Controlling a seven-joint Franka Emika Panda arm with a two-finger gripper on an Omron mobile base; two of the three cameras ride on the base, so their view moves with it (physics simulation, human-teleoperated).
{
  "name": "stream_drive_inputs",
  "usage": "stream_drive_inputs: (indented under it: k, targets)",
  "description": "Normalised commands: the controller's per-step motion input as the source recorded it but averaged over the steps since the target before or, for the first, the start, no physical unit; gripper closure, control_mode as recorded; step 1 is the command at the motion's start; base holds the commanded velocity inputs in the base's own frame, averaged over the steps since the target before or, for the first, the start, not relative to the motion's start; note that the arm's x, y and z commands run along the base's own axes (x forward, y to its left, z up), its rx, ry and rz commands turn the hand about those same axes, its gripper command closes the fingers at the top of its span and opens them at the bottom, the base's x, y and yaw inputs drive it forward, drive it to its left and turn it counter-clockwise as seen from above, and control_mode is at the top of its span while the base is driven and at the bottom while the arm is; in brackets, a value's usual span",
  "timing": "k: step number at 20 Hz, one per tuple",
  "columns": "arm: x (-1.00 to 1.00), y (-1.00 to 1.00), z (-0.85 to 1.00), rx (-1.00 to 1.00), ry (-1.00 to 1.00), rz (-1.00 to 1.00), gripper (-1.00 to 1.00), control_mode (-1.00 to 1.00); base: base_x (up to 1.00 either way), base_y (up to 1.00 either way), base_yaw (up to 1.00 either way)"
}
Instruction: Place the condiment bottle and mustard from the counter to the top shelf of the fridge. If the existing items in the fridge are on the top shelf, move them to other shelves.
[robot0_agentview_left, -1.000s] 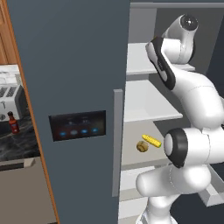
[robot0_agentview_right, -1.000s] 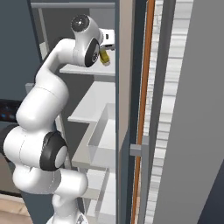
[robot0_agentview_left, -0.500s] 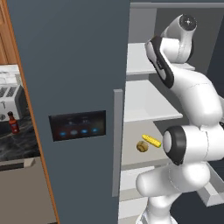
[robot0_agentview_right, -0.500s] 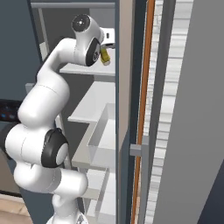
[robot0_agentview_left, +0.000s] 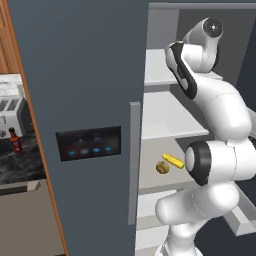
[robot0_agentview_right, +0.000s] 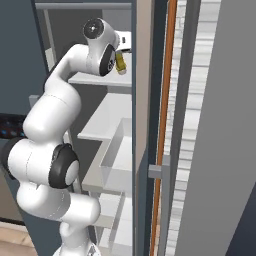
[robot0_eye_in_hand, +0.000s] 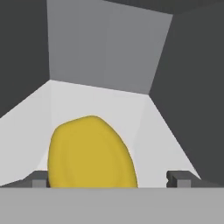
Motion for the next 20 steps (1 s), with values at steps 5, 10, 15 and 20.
stream_drive_inputs:
  k: [5,10,15,20]
  targets:
    - [0.13,-0.01,-0.01,0.00,-0.06,0.00,-1.00,-1.00,0.00,0.00,0.00]
    - [0.19,-0.01,-0.04,-0.01,-0.07,0.00,-1.00,-1.00,0.00,0.00,0.00]
    - [0.09,-0.03,0.00,0.00,-0.05,0.00,-1.00,-1.00,0.00,0.00,0.00]
    - [0.03,-0.04,0.00,-0.01,-0.08,0.00,-1.00,-1.00,0.00,0.00,0.00]
